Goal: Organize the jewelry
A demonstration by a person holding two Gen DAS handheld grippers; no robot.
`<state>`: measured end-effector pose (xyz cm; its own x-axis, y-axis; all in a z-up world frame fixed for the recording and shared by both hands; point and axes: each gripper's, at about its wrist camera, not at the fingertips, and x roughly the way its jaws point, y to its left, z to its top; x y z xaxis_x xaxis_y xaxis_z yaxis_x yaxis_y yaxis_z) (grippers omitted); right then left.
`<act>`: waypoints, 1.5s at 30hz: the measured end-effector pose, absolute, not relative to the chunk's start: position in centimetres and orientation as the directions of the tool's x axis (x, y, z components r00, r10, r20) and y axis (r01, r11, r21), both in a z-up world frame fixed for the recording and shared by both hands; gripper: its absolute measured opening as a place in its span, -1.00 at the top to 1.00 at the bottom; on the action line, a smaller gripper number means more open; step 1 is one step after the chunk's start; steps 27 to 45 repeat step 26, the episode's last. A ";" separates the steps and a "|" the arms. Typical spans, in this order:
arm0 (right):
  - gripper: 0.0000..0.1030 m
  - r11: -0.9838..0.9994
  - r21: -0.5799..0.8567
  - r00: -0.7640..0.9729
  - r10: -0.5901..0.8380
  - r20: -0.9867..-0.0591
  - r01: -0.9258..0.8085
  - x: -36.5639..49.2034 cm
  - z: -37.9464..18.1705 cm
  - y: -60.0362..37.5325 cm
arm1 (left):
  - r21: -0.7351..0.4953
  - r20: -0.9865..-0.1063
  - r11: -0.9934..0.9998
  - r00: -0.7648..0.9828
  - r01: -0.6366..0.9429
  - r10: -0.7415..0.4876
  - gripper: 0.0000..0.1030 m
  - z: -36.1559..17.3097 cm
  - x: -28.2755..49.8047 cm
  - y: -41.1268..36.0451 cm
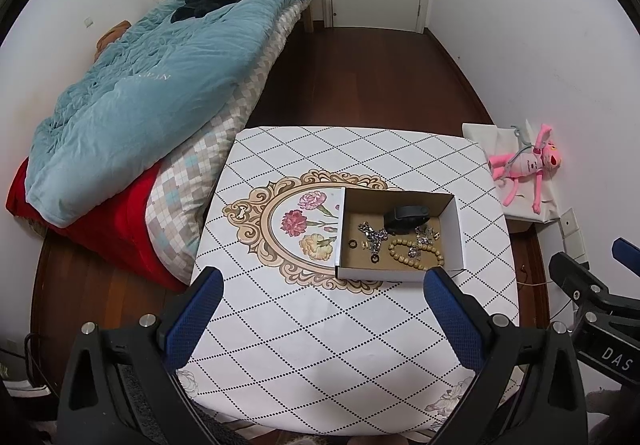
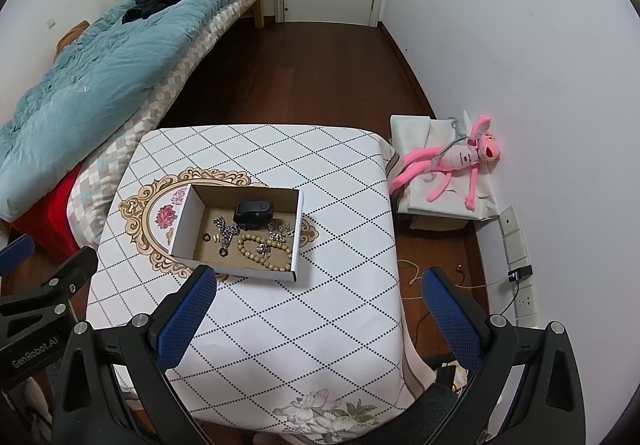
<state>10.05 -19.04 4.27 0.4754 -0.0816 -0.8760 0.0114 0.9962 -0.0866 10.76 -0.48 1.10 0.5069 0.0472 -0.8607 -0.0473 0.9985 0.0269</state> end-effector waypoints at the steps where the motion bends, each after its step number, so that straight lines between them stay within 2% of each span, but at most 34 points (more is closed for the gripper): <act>1: -1.00 0.996 -0.086 0.475 -0.081 -0.876 0.011 10.1 4.2 -19.0 | 0.028 -0.860 0.999 0.508 -0.046 0.048 -0.99 1.1 10.8 -0.5; 45: -1.00 0.996 -0.085 0.470 -0.080 -0.879 0.011 9.9 3.9 -19.2 | 0.022 -0.858 0.999 0.512 -0.042 0.040 -0.99 1.2 10.4 -0.6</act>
